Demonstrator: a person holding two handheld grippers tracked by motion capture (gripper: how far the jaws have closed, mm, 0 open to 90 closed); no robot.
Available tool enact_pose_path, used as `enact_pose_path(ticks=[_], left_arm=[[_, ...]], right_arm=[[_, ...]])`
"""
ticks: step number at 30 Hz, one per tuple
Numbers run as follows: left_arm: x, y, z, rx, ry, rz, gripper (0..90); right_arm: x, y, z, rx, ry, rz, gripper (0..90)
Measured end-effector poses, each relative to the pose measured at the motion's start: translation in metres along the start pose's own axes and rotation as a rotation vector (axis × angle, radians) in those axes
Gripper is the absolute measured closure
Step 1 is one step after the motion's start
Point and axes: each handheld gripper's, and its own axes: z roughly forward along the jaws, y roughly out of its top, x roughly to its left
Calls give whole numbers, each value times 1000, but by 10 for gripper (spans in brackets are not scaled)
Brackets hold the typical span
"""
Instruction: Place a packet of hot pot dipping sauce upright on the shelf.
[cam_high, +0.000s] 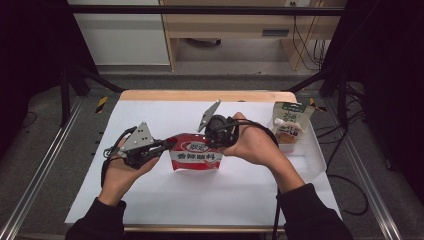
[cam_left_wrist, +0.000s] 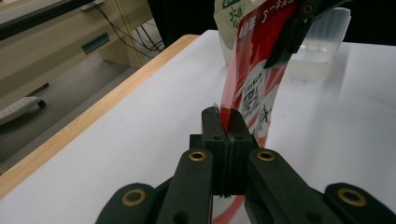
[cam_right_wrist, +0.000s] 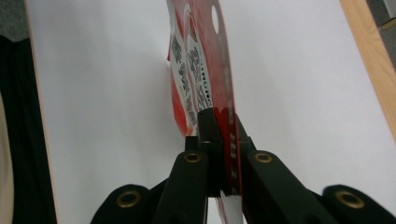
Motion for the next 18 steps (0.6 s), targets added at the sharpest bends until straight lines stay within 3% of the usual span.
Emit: enact_pose_path(ticks=[2,6,7,9,18], left_arm=[[1,0,-1,-11,-4,-7,894],[3,-1,-2,-41,22,-30,621],[3,-1,-2,-49,29,-36,621],[4,-2,-1,-46,24,-42,491],[8,-16,11,18,32,-75,328]], right_arm=[[-2,3,-2,-1,-5,-10,895],[-6,9,-7,31,-12,-44,896],[-8,9,-8,46,-17,-49,896],[-15,9,-10,64,-26,-39,897],[-31,3,-17,63,-43,-16,897]])
